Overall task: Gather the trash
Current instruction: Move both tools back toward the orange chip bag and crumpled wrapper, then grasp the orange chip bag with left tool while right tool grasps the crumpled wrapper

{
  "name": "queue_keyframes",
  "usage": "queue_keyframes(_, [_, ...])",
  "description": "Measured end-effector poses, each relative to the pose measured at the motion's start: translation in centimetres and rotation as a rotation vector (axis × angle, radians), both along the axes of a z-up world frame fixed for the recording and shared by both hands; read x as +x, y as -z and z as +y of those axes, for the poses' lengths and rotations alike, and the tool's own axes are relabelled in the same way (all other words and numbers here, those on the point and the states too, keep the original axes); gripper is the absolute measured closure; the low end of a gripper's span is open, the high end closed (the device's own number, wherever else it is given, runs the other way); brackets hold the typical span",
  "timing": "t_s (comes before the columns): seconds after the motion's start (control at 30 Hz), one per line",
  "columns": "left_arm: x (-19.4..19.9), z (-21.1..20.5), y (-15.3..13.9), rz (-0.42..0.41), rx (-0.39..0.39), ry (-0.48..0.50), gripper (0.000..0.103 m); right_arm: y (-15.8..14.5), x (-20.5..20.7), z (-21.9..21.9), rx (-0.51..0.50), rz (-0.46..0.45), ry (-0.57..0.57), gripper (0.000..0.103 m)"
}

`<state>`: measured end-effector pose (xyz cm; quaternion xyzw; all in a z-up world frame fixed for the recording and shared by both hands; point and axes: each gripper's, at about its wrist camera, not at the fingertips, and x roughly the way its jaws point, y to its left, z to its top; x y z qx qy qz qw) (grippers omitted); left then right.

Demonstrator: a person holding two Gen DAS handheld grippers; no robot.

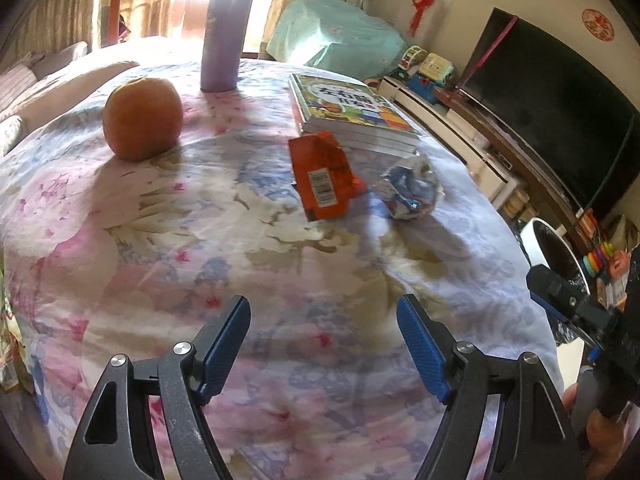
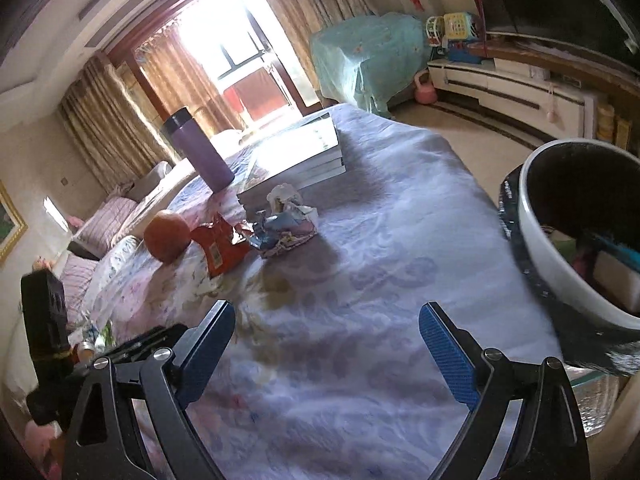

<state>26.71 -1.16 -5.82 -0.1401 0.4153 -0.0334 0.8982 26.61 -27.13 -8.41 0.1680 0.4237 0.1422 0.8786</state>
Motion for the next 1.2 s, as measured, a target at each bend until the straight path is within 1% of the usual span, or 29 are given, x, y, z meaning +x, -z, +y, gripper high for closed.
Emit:
queue_keyframes(0.07, [0.8,0.2,0.1,-0.002,-0.003,-0.004,0.028,0.4,0.8,0.1,0.009,0.021,0.014,0.009])
queue_keyframes(0.17, [2.2,0.3,0.5,0.000,0.016,-0.006,0.028,0.9,1.9,0.5,0.008,0.033,0.024,0.010])
queue_keyframes(0.3, [4.3,0.4,0.7,-0.001,0.028,-0.007,0.028,0.7,3.0,1.4,-0.001,0.014,-0.014,0.020])
queue_keyframes(0.43, [6.4,0.4,0.8,-0.004,0.037,-0.002,0.028,0.7,4.6,2.3,0.000,0.005,-0.037,0.021])
queue_keyframes(0.53, [8.2,0.2,0.9,-0.007,0.044,0.014,0.028,1.2,6.1,2.7,0.013,0.014,-0.049,0.025])
queue_keyframes(0.6, [9.3,0.0,1.2,-0.003,0.048,0.026,0.028,1.6,7.0,3.1,0.009,0.023,-0.058,0.031])
queue_keyframes(0.63, [9.9,0.0,1.3,-0.003,0.052,0.029,0.028,1.8,7.5,3.3,0.002,0.024,-0.065,0.032])
queue_keyframes(0.7, [10.9,-0.2,1.7,-0.009,0.059,0.031,0.028,2.1,8.5,3.7,-0.010,0.027,-0.076,0.040])
queue_keyframes(0.77, [11.7,-0.3,2.1,-0.014,0.075,0.021,0.028,2.8,9.5,3.9,0.011,0.050,-0.088,0.045])
queue_keyframes(0.8, [12.1,-0.3,2.3,-0.022,0.077,0.016,0.029,3.1,9.8,4.0,0.025,0.061,-0.092,0.049])
queue_keyframes(0.83, [12.5,-0.4,2.6,-0.027,0.073,0.019,0.030,3.4,10.1,4.1,0.034,0.071,-0.097,0.055])
queue_keyframes(0.87, [12.7,-0.5,3.0,-0.027,0.073,0.021,0.035,3.7,10.4,4.3,0.038,0.079,-0.109,0.060])
queue_keyframes(0.9, [13.0,-0.5,3.3,-0.022,0.071,0.026,0.050,3.9,10.5,4.4,0.041,0.082,-0.121,0.068])
queue_keyframes(0.93, [13.2,-0.6,3.7,-0.012,0.064,0.037,0.058,4.0,10.4,4.5,0.041,0.082,-0.126,0.069])
queue_keyframes(0.97, [13.4,-0.7,4.0,-0.002,0.059,0.048,0.059,3.9,10.3,4.4,0.039,0.073,-0.127,0.072])
queue_keyframes(1.0, [13.4,-0.7,4.1,-0.013,0.060,0.049,0.060,3.8,10.1,4.3,0.040,0.066,-0.129,0.084])
queue_keyframes(1.03, [13.3,-0.7,4.1,-0.019,0.057,0.052,0.060,3.7,10.0,4.3,0.040,0.067,-0.133,0.091])
queue_keyframes(1.07, [13.2,-0.7,4.0,-0.026,0.054,0.056,0.062,3.7,9.8,4.2,0.034,0.069,-0.132,0.092])
queue_keyframes(1.13, [12.9,-0.7,3.9,-0.034,0.056,0.059,0.068,3.6,9.3,4.0,0.027,0.065,-0.127,0.096])
queue_keyframes(1.2, [12.1,-0.5,3.8,-0.035,0.035,0.053,0.069,3.2,8.8,3.6,0.028,0.058,-0.119,0.097])
